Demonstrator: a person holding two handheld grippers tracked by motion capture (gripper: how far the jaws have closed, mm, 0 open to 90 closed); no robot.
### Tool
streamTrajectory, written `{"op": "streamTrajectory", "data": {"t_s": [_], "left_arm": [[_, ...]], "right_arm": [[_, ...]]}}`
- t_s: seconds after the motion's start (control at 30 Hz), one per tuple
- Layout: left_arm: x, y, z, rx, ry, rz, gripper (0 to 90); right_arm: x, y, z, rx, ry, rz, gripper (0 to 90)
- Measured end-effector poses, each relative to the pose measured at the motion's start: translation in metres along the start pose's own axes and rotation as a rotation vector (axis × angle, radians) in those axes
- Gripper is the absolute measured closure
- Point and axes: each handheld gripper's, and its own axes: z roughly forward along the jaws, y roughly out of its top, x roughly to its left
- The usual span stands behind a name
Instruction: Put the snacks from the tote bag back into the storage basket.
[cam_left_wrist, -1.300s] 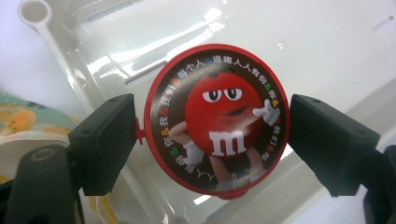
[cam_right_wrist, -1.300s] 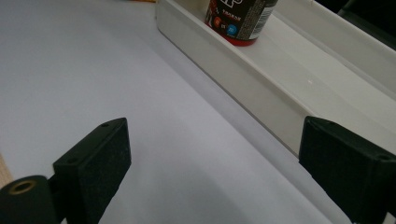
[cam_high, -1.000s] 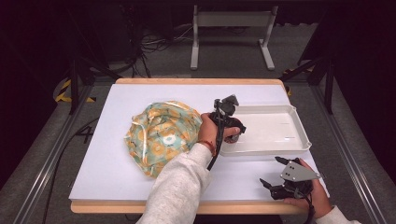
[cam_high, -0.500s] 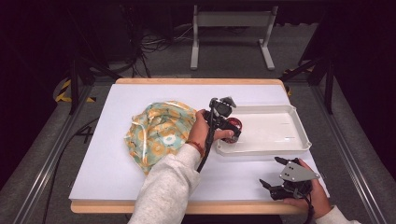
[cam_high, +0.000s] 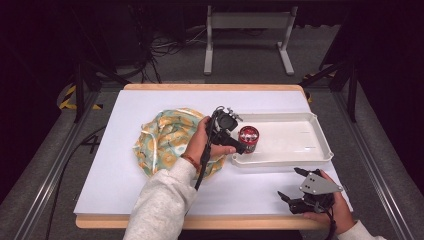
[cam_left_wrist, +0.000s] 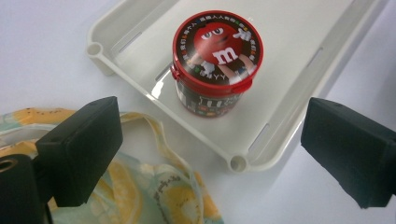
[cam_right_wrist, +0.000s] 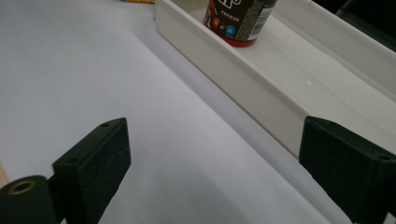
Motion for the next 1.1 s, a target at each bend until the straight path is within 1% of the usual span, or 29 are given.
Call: {"op": "streamTrajectory", "data": {"t_s": [0.03, 0.1, 0.2, 0.23, 0.3, 0.33, 0.4, 0.47, 0.5, 0.53, 0.57, 0.63, 0.7, 0.73, 0.77, 0.8, 0.9, 0.93, 0.97, 1.03, 1.07, 1.1], "left_arm": [[0.0, -0.003, -0.002, -0.006, 0.007, 0.015, 6.2], [0.0, -0.009, -0.004, -0.003, 0.019, 0.037, 6.3], [0.001, -0.016, -0.008, 0.003, 0.043, 0.042, 6.5], [0.001, -0.016, -0.008, 0.003, 0.043, 0.042, 6.5], [0.001, -0.021, -0.011, -0.006, 0.068, 0.056, 6.8], [0.001, -0.023, -0.013, -0.004, 0.069, 0.063, 6.7], [0.003, -0.027, -0.017, -0.003, 0.083, 0.067, 6.8], [0.005, -0.033, -0.02, -0.002, 0.082, 0.08, 7.0], [0.005, -0.035, -0.022, -0.002, 0.089, 0.084, 6.9], [0.006, -0.039, -0.025, -0.007, 0.086, 0.096, 6.8], [0.006, -0.039, -0.025, -0.007, 0.086, 0.096, 6.2], [0.007, -0.043, -0.029, -0.017, 0.098, 0.099, 6.3], [0.008, -0.049, -0.032, -0.026, 0.098, 0.122, 6.3], [0.009, -0.052, -0.034, -0.026, 0.11, 0.126, 6.3], [0.011, -0.055, -0.035, -0.028, 0.113, 0.131, 6.3], [0.012, -0.057, -0.036, -0.03, 0.113, 0.133, 6.3], [0.015, -0.062, -0.037, -0.021, 0.157, 0.12, 6.3], [0.017, -0.064, -0.038, -0.024, 0.152, 0.115, 6.3], [0.02, -0.067, -0.039, -0.029, 0.156, 0.104, 6.3], [0.022, -0.071, -0.042, -0.024, 0.16, 0.102, 6.0], [0.023, -0.073, -0.043, -0.036, 0.174, 0.097, 6.1], [0.024, -0.074, -0.044, -0.038, 0.182, 0.099, 6.1]], "right_arm": [[0.0, 0.0, 0.0, 0.001, -0.002, 0.0, 9.8], [0.0, 0.0, 0.0, 0.002, -0.001, 0.002, 9.7], [0.001, 0.0, 0.0, 0.003, -0.003, 0.002, 9.7], [0.001, 0.0, 0.0, 0.003, -0.004, 0.001, 9.7], [0.001, 0.0, 0.001, 0.003, -0.005, 0.003, 9.8], [0.001, 0.001, 0.001, 0.004, -0.005, 0.001, 9.7], [0.002, 0.001, 0.001, 0.004, -0.003, -0.004, 9.7], [0.001, 0.001, 0.001, 0.006, -0.003, -0.003, 9.8], [0.001, 0.0, 0.001, 0.006, -0.004, -0.001, 9.7], [0.001, 0.0, 0.001, 0.004, -0.006, 0.0, 9.8], [0.001, 0.0, 0.001, 0.004, -0.006, 0.0, 9.8], [0.0, 0.0, 0.001, 0.003, -0.01, 0.004, 9.8], [0.001, 0.0, 0.001, 0.005, -0.008, 0.001, 9.8], [0.001, 0.0, 0.001, 0.006, -0.007, -0.002, 9.8], [0.001, 0.0, 0.001, 0.006, -0.007, -0.005, 9.8], [0.002, 0.0, 0.002, 0.007, -0.007, -0.004, 9.8], [0.001, 0.0, 0.002, 0.008, -0.008, 0.004, 9.8], [0.001, 0.0, 0.002, 0.006, -0.01, 0.004, 9.7], [0.001, 0.0, 0.001, 0.005, -0.011, 0.004, 9.8], [0.001, 0.0, 0.001, 0.004, -0.012, 0.004, 9.7], [0.001, 0.0, 0.001, 0.005, -0.011, 0.005, 9.7], [0.001, 0.0, 0.001, 0.006, -0.01, 0.004, 9.7]]}}
